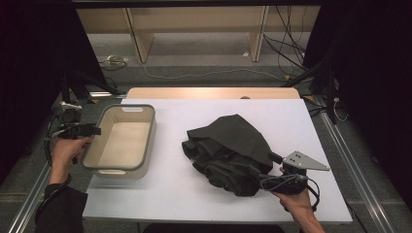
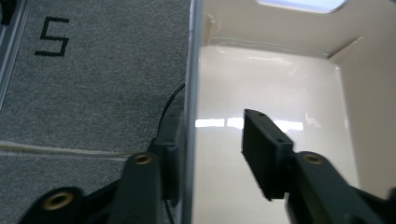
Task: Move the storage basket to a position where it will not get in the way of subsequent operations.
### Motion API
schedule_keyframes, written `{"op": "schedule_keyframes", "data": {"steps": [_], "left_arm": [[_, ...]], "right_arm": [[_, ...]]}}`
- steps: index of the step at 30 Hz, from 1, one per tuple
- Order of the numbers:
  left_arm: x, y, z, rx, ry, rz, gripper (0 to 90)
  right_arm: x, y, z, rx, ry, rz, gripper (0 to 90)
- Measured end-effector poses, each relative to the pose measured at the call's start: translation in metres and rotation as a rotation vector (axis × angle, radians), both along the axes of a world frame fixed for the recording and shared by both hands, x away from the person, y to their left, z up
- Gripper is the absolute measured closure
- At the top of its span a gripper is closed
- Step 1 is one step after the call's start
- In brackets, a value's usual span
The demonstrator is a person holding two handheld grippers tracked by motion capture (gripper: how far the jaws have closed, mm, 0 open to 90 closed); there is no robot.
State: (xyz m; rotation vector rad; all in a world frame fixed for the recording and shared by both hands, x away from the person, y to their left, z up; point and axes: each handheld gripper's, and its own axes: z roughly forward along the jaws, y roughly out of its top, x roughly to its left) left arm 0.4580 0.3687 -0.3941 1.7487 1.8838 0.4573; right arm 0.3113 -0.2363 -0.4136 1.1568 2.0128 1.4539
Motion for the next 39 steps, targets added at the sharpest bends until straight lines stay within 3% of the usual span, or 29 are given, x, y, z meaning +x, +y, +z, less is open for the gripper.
{"op": "schedule_keyframes", "data": {"steps": [7, 14, 20, 27, 30, 39], "left_arm": [[-0.001, -0.019, 0.010, 0.002, -0.032, -0.025, 35.7], [-0.005, -0.044, 0.017, -0.034, -0.062, -0.089, 30.2], [-0.006, -0.065, 0.016, -0.065, -0.059, -0.145, 24.4], [-0.009, -0.098, 0.015, -0.049, -0.085, -0.210, 21.7], [-0.009, -0.105, 0.014, -0.047, -0.085, -0.226, 20.6], [-0.013, -0.131, 0.015, -0.094, -0.103, -0.286, 16.3]], "right_arm": [[0.000, 0.000, 0.000, -0.001, 0.001, -0.001, 16.0], [0.000, 0.000, 0.000, -0.005, 0.001, 0.001, 16.0], [0.000, 0.000, 0.000, -0.006, 0.001, 0.002, 15.9], [0.000, 0.000, 0.000, -0.009, 0.007, 0.002, 16.0], [0.000, 0.000, 0.000, -0.009, 0.008, 0.002, 16.0], [0.000, 0.000, 0.000, -0.009, 0.009, 0.003, 16.0]]}}
